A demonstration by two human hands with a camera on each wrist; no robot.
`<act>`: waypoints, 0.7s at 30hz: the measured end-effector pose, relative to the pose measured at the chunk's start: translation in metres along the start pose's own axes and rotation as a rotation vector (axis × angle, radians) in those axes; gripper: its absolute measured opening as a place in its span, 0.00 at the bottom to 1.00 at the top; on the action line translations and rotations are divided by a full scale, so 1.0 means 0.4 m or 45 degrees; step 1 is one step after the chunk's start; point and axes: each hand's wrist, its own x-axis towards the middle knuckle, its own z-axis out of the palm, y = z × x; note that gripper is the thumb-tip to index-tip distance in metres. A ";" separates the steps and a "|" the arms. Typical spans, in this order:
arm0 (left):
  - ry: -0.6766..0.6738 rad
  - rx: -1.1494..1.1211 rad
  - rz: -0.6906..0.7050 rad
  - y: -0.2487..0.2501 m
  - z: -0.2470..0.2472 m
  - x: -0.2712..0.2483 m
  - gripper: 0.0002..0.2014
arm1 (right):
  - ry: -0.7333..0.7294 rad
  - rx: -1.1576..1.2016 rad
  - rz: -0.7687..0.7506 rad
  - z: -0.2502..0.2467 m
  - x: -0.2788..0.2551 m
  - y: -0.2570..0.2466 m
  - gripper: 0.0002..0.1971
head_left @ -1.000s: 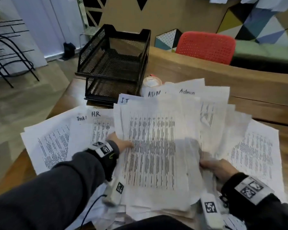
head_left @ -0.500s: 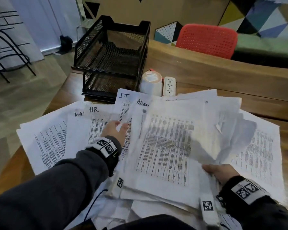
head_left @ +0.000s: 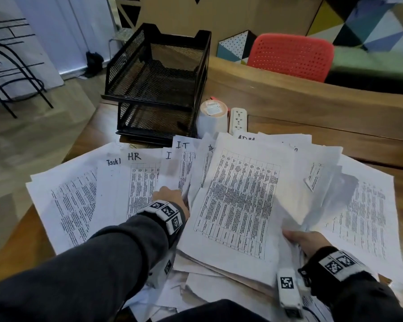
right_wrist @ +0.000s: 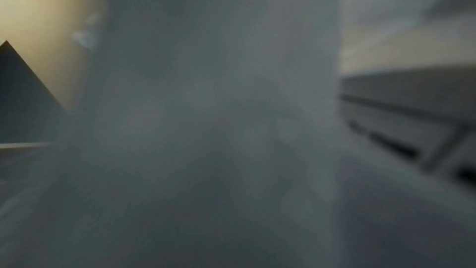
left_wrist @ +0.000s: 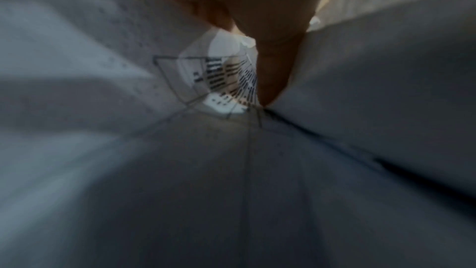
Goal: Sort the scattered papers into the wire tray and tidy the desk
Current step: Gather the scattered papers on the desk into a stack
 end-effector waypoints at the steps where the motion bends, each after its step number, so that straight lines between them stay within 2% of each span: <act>1: -0.031 -0.005 0.003 0.006 -0.003 0.002 0.15 | -0.004 -0.011 -0.008 0.000 -0.006 -0.004 0.19; 5: -0.213 -0.188 0.011 0.019 -0.003 0.009 0.12 | -0.008 -0.035 -0.038 -0.006 -0.014 -0.006 0.17; 8: -0.187 -0.342 0.013 -0.008 -0.026 0.002 0.09 | 0.001 -0.016 -0.040 -0.006 -0.015 -0.002 0.17; 12: -0.050 -0.577 -0.241 -0.076 -0.043 0.018 0.29 | 0.012 0.039 -0.007 -0.007 -0.006 0.006 0.17; 16: 0.031 -0.518 -0.257 -0.070 -0.036 0.020 0.44 | 0.003 0.068 0.006 -0.004 0.003 0.011 0.18; 19: 0.101 -0.735 -0.237 -0.045 -0.026 0.031 0.46 | -0.007 0.077 0.020 -0.003 0.007 0.013 0.19; 21: 0.074 -0.865 -0.286 -0.037 -0.033 0.039 0.45 | -0.022 0.087 0.025 -0.003 0.002 0.011 0.18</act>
